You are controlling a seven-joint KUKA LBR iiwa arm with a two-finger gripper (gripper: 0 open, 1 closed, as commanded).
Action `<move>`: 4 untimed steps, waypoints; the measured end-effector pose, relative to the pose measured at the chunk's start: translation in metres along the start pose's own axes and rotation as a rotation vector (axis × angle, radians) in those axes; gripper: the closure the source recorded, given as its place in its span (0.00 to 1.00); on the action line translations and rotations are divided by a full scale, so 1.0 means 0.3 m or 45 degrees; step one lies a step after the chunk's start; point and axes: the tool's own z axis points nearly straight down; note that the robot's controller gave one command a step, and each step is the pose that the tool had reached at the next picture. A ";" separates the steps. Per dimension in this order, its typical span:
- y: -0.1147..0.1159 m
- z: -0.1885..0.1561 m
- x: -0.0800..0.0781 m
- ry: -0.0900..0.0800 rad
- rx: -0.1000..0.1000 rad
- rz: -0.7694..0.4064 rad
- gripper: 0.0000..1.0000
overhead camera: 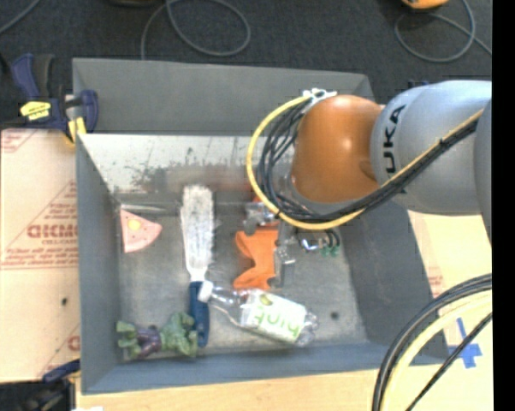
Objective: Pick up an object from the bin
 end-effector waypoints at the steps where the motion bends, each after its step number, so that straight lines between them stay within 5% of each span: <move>1: -0.010 0.125 0.014 0.000 0.000 -0.264 0.00; 2: -0.058 0.214 0.058 -0.004 0.000 -0.404 1.00; 3: -0.058 0.214 0.058 -0.004 0.000 -0.403 1.00; 4: -0.056 0.065 0.051 0.005 -0.002 -0.398 1.00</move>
Offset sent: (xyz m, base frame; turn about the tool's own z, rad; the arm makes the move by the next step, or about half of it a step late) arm -0.0134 -0.0200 -0.0649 -0.3204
